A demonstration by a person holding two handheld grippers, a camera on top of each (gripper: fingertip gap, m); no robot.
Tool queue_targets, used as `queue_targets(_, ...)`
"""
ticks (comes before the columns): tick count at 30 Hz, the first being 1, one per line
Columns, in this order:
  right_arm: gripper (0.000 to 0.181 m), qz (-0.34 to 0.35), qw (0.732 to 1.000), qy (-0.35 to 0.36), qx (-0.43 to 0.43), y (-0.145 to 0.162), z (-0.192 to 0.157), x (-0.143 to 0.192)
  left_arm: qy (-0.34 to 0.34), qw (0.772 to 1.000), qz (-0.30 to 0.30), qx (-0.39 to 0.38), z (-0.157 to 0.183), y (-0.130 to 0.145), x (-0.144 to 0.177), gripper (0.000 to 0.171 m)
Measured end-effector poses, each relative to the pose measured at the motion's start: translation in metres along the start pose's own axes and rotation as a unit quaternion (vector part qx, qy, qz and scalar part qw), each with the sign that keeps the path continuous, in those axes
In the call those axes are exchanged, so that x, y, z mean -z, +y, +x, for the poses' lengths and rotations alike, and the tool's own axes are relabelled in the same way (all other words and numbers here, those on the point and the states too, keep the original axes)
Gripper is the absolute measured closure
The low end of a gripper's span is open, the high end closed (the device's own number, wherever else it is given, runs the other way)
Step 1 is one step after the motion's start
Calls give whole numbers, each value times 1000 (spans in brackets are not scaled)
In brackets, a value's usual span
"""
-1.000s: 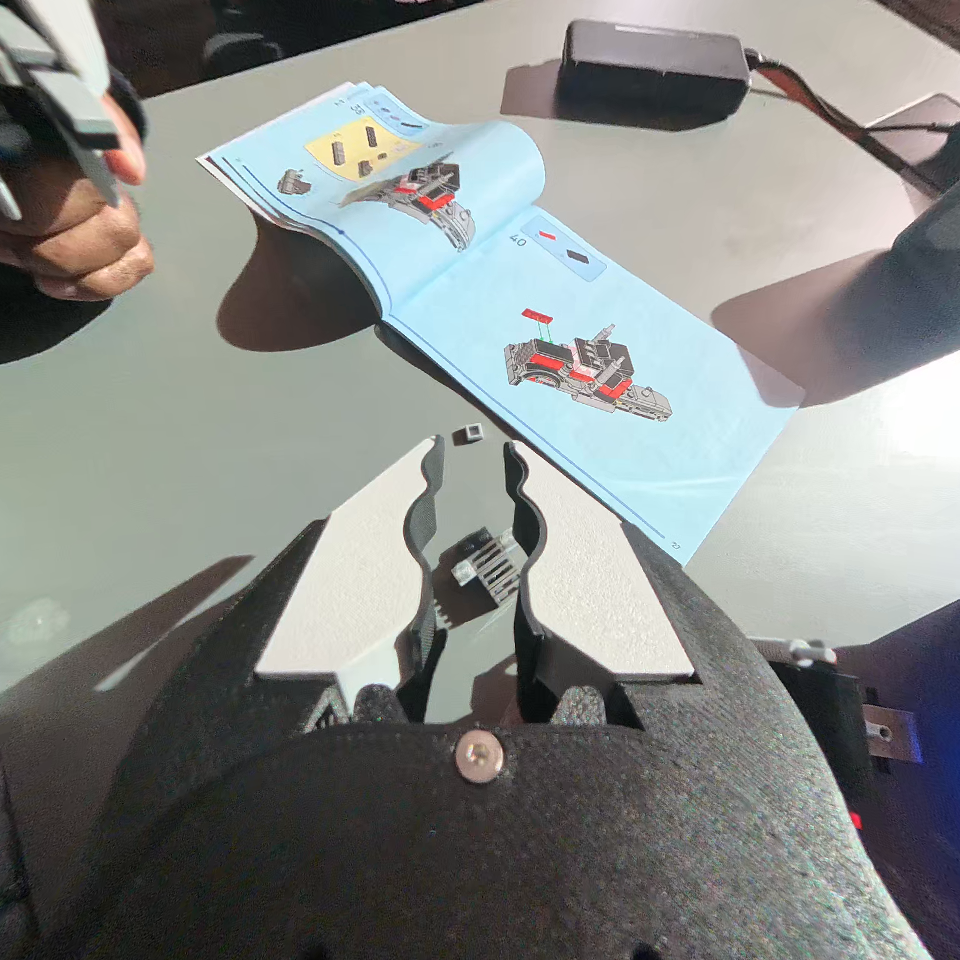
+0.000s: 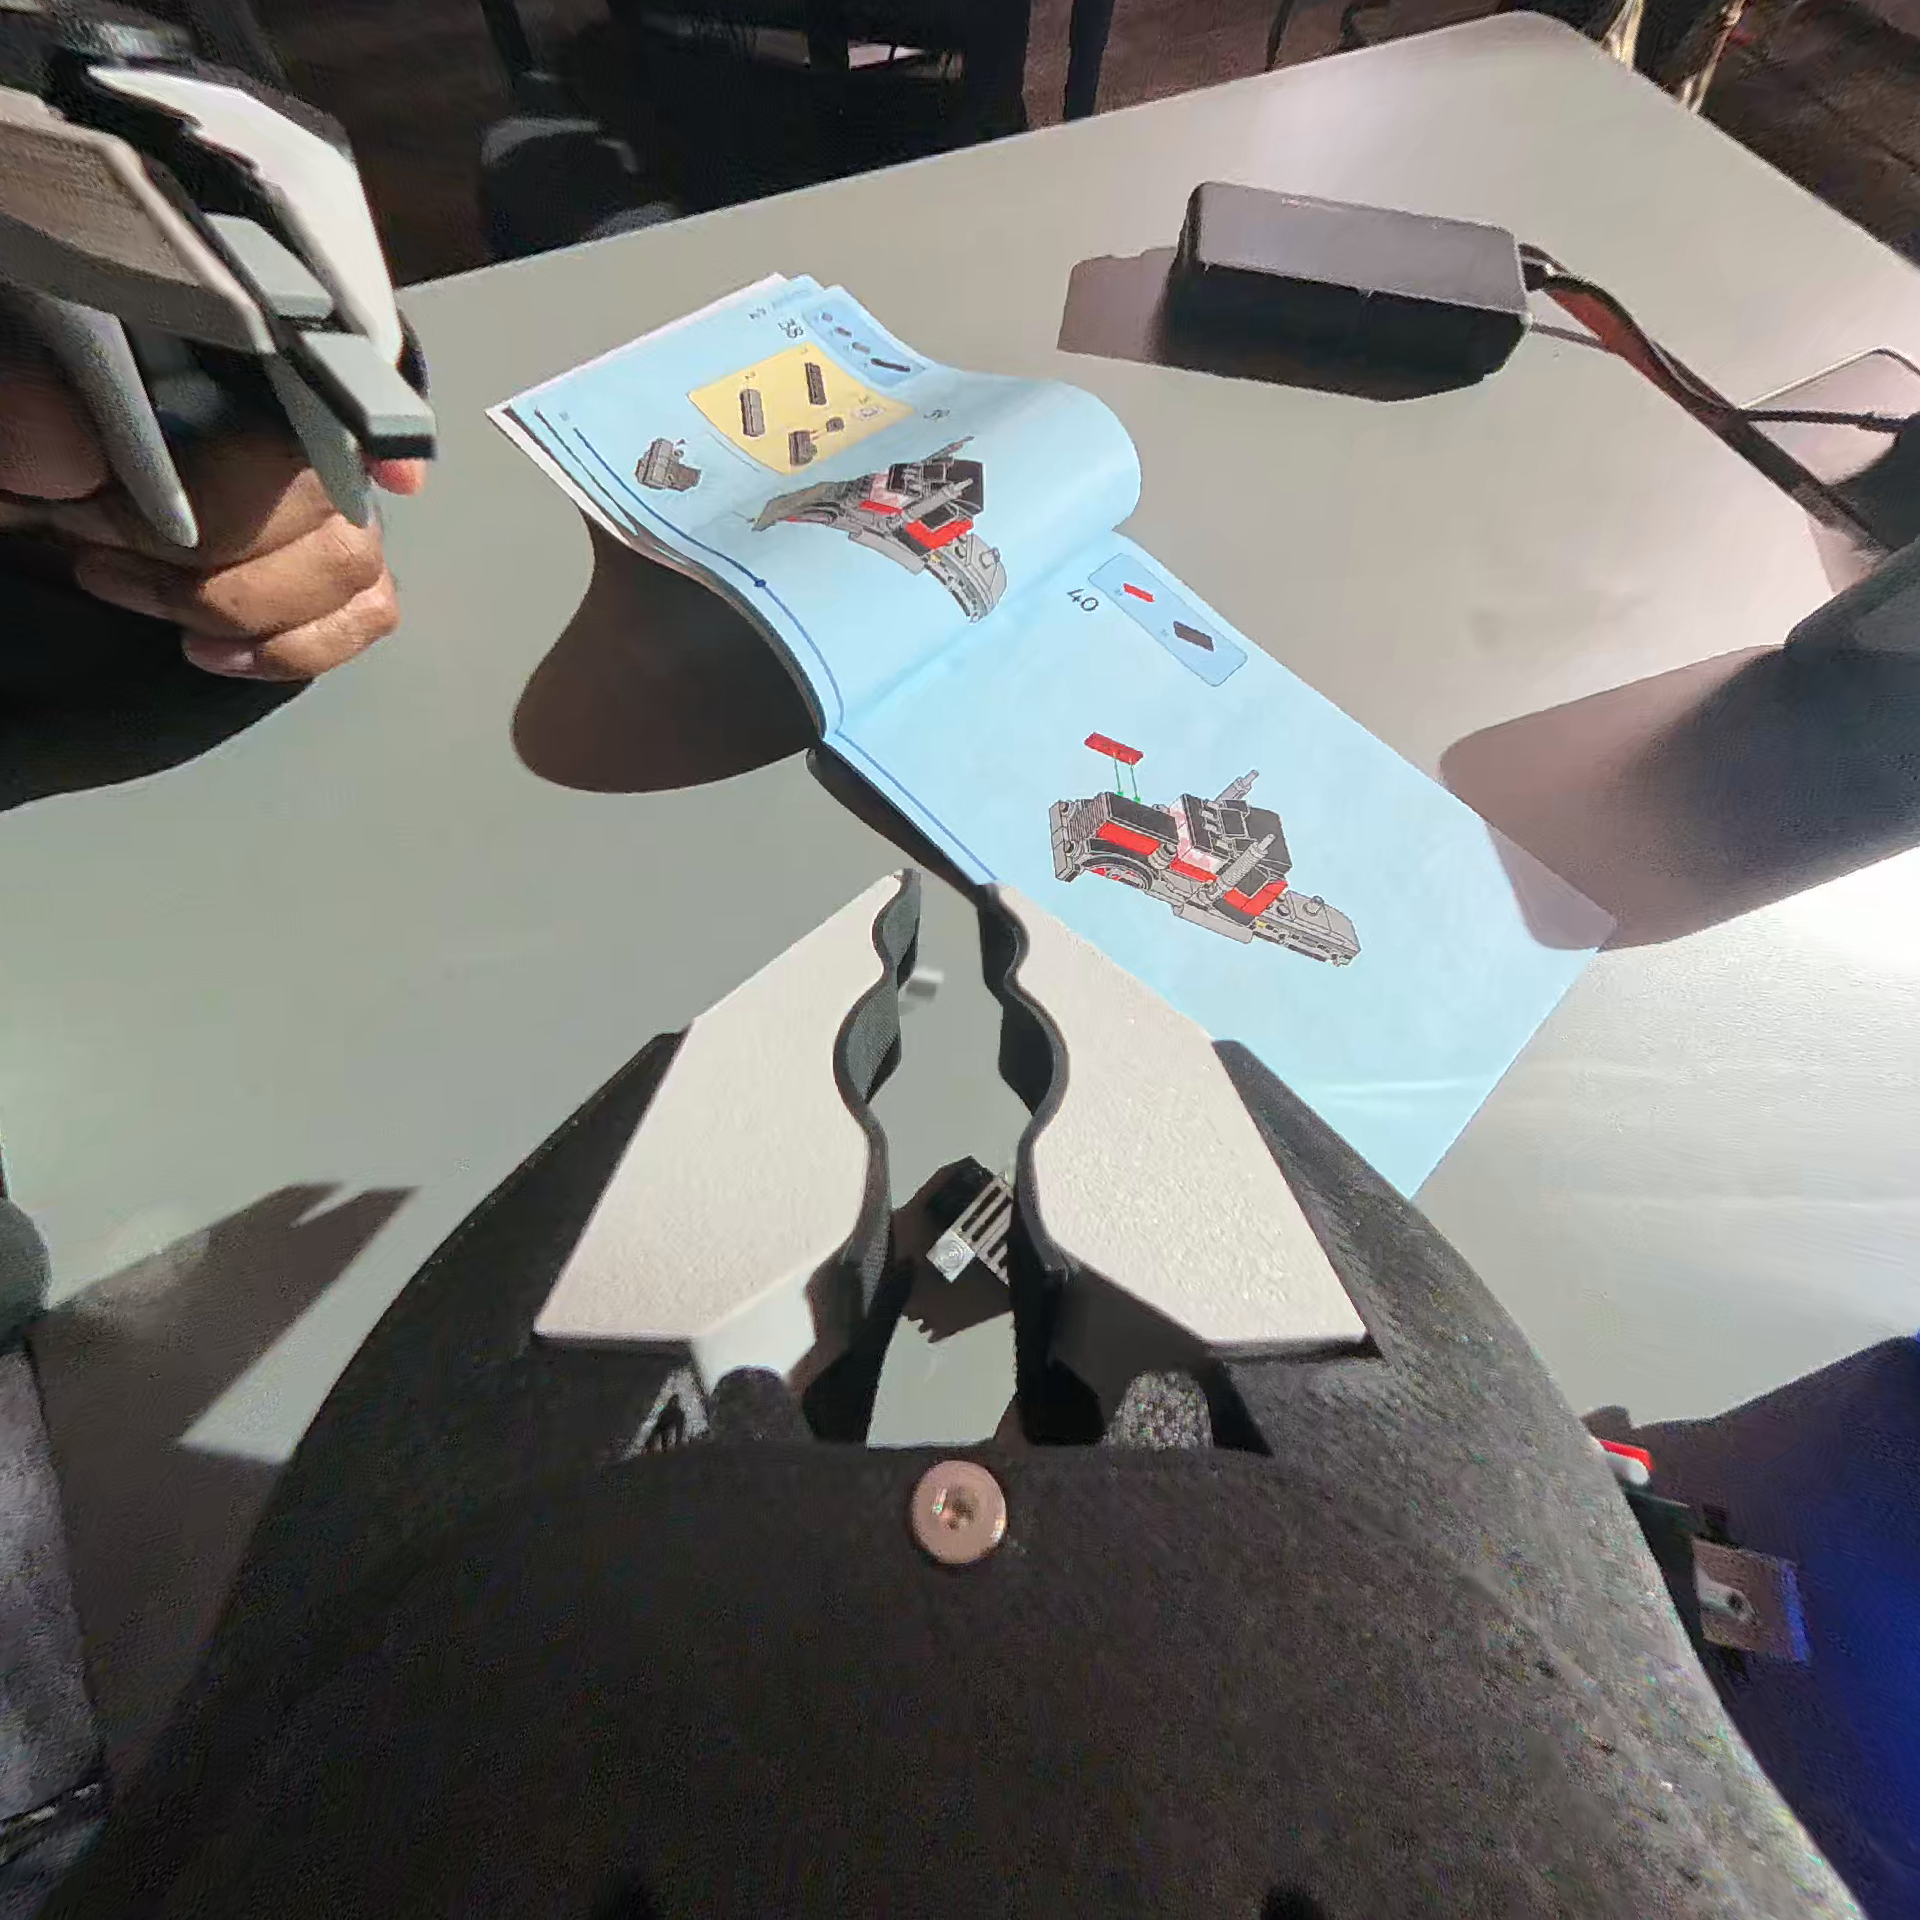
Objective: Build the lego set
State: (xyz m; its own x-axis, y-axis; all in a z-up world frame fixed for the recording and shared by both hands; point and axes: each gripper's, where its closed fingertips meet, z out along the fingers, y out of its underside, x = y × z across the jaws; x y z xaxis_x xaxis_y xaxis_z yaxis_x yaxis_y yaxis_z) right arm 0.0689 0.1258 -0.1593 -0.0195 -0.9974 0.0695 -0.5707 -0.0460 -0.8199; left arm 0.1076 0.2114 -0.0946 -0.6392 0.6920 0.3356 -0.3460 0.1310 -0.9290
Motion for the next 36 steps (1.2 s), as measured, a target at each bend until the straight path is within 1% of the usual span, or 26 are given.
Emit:
queue_targets(3, 168, 11, 1000, 1, -15, 1, 2, 5, -1, 1000, 2, 1, 0, -1, 0, 163)
queue_targets(7, 168, 1, 1000, 3, -29, 13, 3, 9, -3, 1000, 4, 3, -1, -1, 1, 163)
queue_targets(11, 168, -14, 999, -24, -39, 24, -13, 6, -3, 1000, 5, 6, -2, -2, 1, 163)
queue_targets(15, 165, -34, 998, -34, -35, 30, -24, -7, -4, 1000, 5, 7, -2, -2, 1, 163)
queue_targets(18, 160, -62, 997, -22, -27, 33, -23, -21, -4, 1000, 6, 6, -2, -2, 1, 163)
queue_targets(22, 159, -89, 995, -13, -35, 34, -27, -36, -5, 1000, 8, 7, -2, -2, 2, 163)
queue_targets(28, 159, -107, 993, 16, -47, 38, -27, -45, -4, 1000, 7, 8, -2, -2, 2, 163)
queue_targets(30, 160, -107, 993, 24, -47, 38, -26, -46, -4, 1000, 7, 8, -2, -2, 2, 163)
queue_targets(33, 170, -108, 993, 38, -35, 38, -24, -46, -4, 1000, 8, 9, -2, -2, 2, 163)
queue_targets(36, 172, -105, 994, 34, -26, 37, -26, -46, -4, 1000, 10, 11, -2, -3, 3, 163)
